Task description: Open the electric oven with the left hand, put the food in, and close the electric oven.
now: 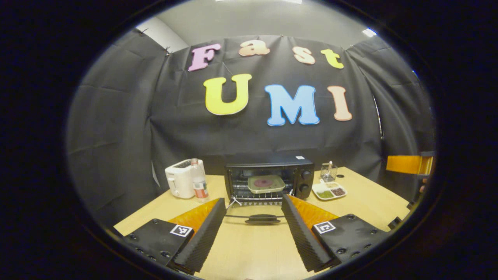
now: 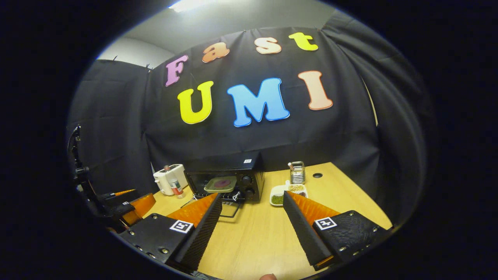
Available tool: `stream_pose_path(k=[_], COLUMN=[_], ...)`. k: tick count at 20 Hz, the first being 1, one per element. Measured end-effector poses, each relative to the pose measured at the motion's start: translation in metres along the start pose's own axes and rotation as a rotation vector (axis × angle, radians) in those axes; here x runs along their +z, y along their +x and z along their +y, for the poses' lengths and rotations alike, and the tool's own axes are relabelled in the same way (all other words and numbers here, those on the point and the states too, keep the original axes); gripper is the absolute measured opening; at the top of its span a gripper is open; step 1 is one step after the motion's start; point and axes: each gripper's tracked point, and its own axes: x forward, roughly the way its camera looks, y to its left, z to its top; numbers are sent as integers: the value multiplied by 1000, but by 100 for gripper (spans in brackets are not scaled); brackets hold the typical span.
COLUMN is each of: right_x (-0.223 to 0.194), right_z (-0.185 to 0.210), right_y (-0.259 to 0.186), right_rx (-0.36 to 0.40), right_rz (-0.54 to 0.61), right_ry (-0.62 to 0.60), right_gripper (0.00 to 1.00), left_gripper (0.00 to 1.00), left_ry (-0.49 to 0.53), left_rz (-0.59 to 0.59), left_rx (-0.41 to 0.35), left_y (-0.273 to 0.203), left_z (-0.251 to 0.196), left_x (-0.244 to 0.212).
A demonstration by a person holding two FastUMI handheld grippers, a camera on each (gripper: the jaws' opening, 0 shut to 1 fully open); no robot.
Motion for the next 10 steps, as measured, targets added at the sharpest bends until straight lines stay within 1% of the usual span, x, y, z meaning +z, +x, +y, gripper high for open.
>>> stream_pose_path(k=[2,4,5,7,10], right_x=[11,20,25,33,43], right_z=[-13,-26,-31,-40,-39], right_y=[-5,-11,-11,-9,-5], right_rx=[-41,-88,-109,-156,-185], right_rz=[-35,-61,-76,-98,-112], right_ry=[-39,-69,-85,-119,-144], right_gripper=[98,98,98,98,97], left_gripper=[90,91,100,100,100], left_ry=[7,10,8,2,0], left_rz=[42,94,121,177,248], left_rx=[-25,-49,-65,-89,-121], left_y=[21,41,52,72,98], left_z=[-8,-12,-16,-22,-27], left_x=[-20,-47,-57,-77,-106])
